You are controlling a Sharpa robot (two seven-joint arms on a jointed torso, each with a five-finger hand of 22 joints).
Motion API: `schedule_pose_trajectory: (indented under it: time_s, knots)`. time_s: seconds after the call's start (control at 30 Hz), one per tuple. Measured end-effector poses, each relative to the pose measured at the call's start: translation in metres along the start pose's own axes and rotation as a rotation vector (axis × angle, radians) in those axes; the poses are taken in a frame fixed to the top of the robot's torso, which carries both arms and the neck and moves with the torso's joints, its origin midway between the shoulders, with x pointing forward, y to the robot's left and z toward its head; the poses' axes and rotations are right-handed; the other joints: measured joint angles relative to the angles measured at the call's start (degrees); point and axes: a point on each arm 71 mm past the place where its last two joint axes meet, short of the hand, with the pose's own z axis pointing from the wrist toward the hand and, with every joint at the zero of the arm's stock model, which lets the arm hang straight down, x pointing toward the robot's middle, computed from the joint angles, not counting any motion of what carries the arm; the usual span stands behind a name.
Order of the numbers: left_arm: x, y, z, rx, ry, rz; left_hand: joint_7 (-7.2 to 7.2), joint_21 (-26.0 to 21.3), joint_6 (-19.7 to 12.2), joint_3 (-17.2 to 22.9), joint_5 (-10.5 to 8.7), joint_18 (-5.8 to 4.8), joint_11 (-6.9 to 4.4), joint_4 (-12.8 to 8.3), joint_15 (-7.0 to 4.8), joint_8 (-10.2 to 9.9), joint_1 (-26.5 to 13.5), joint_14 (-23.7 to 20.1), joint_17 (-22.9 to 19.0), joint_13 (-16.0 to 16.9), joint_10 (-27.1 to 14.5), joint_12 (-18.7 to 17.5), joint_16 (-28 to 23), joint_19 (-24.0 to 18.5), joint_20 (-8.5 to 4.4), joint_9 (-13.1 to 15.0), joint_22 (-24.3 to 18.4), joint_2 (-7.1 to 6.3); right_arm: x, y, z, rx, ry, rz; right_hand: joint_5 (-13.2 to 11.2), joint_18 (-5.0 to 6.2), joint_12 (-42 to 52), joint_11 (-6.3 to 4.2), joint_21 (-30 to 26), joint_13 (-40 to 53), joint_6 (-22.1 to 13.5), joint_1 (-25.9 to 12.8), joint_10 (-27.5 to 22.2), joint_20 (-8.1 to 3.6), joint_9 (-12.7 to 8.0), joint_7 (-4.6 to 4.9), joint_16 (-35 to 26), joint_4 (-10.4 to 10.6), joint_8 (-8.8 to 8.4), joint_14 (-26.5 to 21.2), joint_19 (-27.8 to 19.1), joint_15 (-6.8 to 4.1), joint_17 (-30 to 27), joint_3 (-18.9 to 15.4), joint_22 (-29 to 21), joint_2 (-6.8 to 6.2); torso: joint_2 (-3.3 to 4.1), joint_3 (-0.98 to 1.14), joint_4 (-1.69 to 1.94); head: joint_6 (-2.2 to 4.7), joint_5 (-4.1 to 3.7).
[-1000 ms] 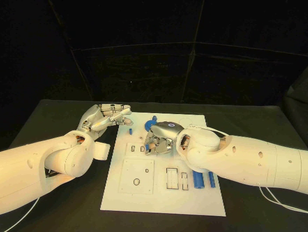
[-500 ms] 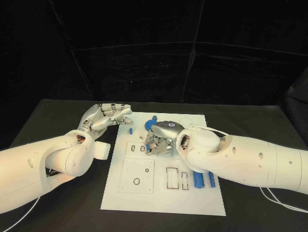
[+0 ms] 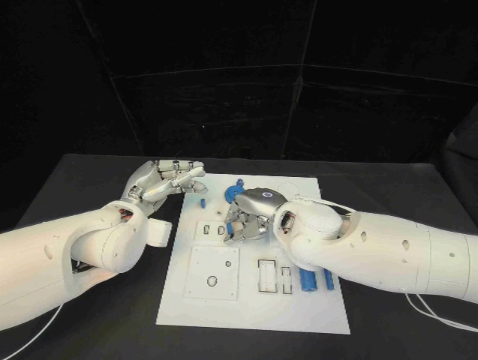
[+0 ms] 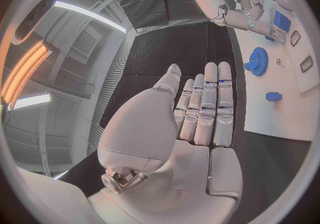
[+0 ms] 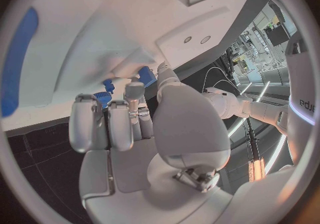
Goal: Assemble the parts on the task board
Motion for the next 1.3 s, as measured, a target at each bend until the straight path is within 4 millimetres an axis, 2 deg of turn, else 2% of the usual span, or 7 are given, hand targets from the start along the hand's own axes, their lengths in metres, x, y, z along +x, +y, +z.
schedule_pose_trajectory:
  time_s: [0.23, 0.5, 0.6, 0.8, 0.97, 1.13, 1.3]
  knots:
    - [-0.001, 0.000, 0.000, -0.001, -0.002, 0.001, -0.21, 0.0, 0.2, 0.0, 0.00, 0.00, 0.00, 0.0, -0.05, 0.0, 0.0, 0.0, 0.2, 0.0, 0.0, 0.0, 0.0, 0.0, 0.00, 0.0, 0.0, 0.00, -0.005, 0.002, -0.005, -0.013, -0.059, 0.019, 0.3, 0.00, 0.0, 0.20, -0.1, 0.0, -0.4, 0.0, -0.2, 0.20, 0.0, 0.02, -0.4, 1.5, 0.00, 0.0, -0.2, 0.01, -0.2, -1.8, -0.2, 0.00, -0.03, 0.04, -0.03, -0.06, 0.05]
    - [-0.001, 0.002, 0.000, -0.017, 0.007, 0.019, -1.77, 4.2, 2.2, -1.5, 0.00, 0.00, -1.93, 0.2, -2.87, -0.2, -2.1, 9.1, 4.6, 0.5, 4.5, 0.7, 5.8, 6.2, -2.42, 0.1, 2.1, 0.31, -0.017, -0.009, -0.026, -0.070, -0.135, 0.080, 1.8, 0.01, 0.1, 0.48, -2.3, 0.2, -2.0, 2.4, -1.2, 0.89, -0.2, 0.58, -3.6, 2.2, 0.00, -0.1, -2.8, 0.33, -5.0, -3.1, -4.1, 0.58, -0.14, 0.08, -0.11, 0.07, 0.02]
    - [-0.001, 0.002, 0.001, -0.057, 0.021, 0.054, -2.89, 7.7, 3.3, -3.0, 0.00, -0.01, -3.31, 2.0, -4.44, -0.2, -4.9, 13.9, 8.9, 1.6, 8.0, 2.3, 11.3, 9.9, -3.93, 0.3, 4.0, 0.81, -0.029, -0.022, -0.035, -0.093, -0.150, 0.138, 2.7, 2.34, -7.7, 0.80, -6.9, -5.6, -3.5, 5.3, -5.9, 1.06, -0.2, 0.90, -9.7, 1.4, 0.00, -1.3, -8.4, 0.91, -13.5, -3.5, -12.3, 1.77, -0.26, 0.10, -0.15, 0.07, 0.13]
    - [0.000, -0.005, 0.008, -0.181, 0.101, 0.184, -4.12, 16.5, 3.9, -6.5, 0.00, -0.01, -5.12, 8.2, -5.66, 1.4, -11.0, 15.1, 39.8, 7.1, 11.5, 8.6, 43.2, 13.0, -6.10, 0.9, 9.8, 1.87, -0.062, -0.052, -0.047, -0.086, -0.180, 0.307, 2.6, 6.43, -19.0, 1.23, -23.5, -15.2, -3.6, 10.2, -11.3, 1.49, -0.1, 1.10, -30.0, -0.4, 0.52, -8.4, -23.0, 1.31, -35.4, -3.7, -35.8, 4.42, -0.68, 0.30, -0.38, -0.13, 0.80]
    - [0.011, -0.012, 0.018, -0.332, 0.247, 0.381, -4.93, 35.2, 3.0, -10.0, 0.00, -1.35, -6.15, 12.3, -6.66, 5.1, -11.7, 15.0, 58.7, 16.4, 9.5, 19.3, 63.4, 15.4, -7.21, 2.4, 30.7, 2.82, -0.080, -0.086, -0.064, -0.030, -0.192, 0.473, 2.0, 6.72, -32.5, 1.54, -33.9, -29.4, -2.2, 13.9, -8.7, 1.86, 0.0, 1.67, -45.5, -1.0, 0.67, -10.2, -23.7, 2.22, -43.5, -4.5, -44.2, 6.35, -1.08, 0.47, -0.44, -0.33, 1.24]
    - [0.023, -0.014, 0.028, -0.483, 0.370, 0.605, -5.44, 49.4, 1.5, -11.8, 0.00, -3.19, -6.41, 12.9, -6.78, 9.3, -10.4, 14.9, 60.1, 24.9, 5.5, 29.2, 72.1, 19.2, -7.22, 4.1, 48.6, 4.09, -0.090, -0.109, -0.074, 0.013, -0.208, 0.605, 2.0, 6.73, -41.3, 2.04, -40.9, -39.6, -1.1, 15.3, -4.7, 2.68, 0.0, 1.88, -55.6, -0.8, 0.67, -9.1, -21.7, 2.64, -47.7, -5.6, -49.2, 7.29, -1.44, 0.68, -0.44, -0.49, 1.54]
    - [0.037, -0.007, 0.038, -0.614, 0.451, 0.803, -6.13, 54.9, 0.8, -13.6, 0.00, -4.01, -6.89, 12.9, -7.74, 14.3, -10.7, 15.0, 60.1, 32.1, 4.2, 37.5, 74.9, 20.6, -7.47, 6.7, 56.2, 4.76, -0.094, -0.122, -0.078, 0.038, -0.224, 0.688, 2.3, 6.71, -45.5, 2.23, -45.4, -45.6, -0.4, 15.9, -1.4, 2.58, -0.1, 1.78, -62.0, -0.8, 0.29, -6.3, -18.8, 2.44, -50.4, -6.7, -52.6, 7.92, -1.72, 0.83, -0.51, -0.50, 1.60]
